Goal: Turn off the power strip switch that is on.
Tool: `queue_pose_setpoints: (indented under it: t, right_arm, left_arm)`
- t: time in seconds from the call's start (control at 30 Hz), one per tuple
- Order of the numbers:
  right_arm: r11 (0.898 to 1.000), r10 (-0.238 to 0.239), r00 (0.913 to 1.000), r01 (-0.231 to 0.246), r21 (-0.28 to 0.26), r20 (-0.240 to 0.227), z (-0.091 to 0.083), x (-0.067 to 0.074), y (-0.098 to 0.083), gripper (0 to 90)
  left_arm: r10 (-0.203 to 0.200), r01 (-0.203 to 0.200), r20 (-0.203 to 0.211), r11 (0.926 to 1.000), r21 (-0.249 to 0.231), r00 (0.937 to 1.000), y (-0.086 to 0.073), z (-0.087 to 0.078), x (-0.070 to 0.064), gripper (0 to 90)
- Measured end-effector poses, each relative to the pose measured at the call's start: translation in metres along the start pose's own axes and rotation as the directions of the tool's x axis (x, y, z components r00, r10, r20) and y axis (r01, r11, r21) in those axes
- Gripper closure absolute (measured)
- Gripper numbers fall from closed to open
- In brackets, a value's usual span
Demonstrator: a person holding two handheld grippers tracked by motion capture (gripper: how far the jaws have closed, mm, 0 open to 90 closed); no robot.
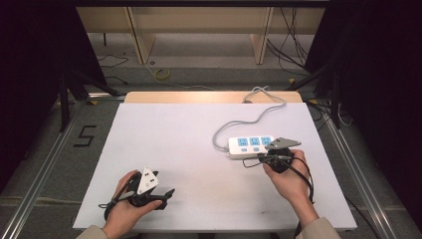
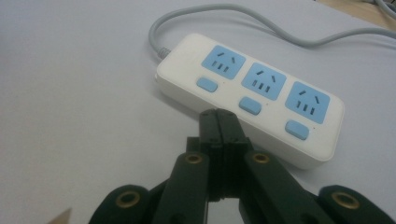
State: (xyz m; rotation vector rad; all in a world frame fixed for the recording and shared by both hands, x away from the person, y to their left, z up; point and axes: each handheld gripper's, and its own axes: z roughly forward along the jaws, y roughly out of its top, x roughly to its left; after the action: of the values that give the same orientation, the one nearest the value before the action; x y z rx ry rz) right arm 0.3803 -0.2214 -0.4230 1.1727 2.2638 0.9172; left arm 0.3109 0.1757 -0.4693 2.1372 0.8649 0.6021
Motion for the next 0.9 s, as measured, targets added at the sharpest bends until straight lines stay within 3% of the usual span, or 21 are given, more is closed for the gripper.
queue_pose_setpoints:
  t: [0.9]
  right_arm:
    - [0.999,-0.011,0.9999,0.011,0.04,-0.004,0.0088,-0.0009,0.0099,90.0]
  left_arm:
    - [-0.015,0.015,0.002,0.9998,-0.015,0.9999,0.0007,0.0001,-0.0011,21.7]
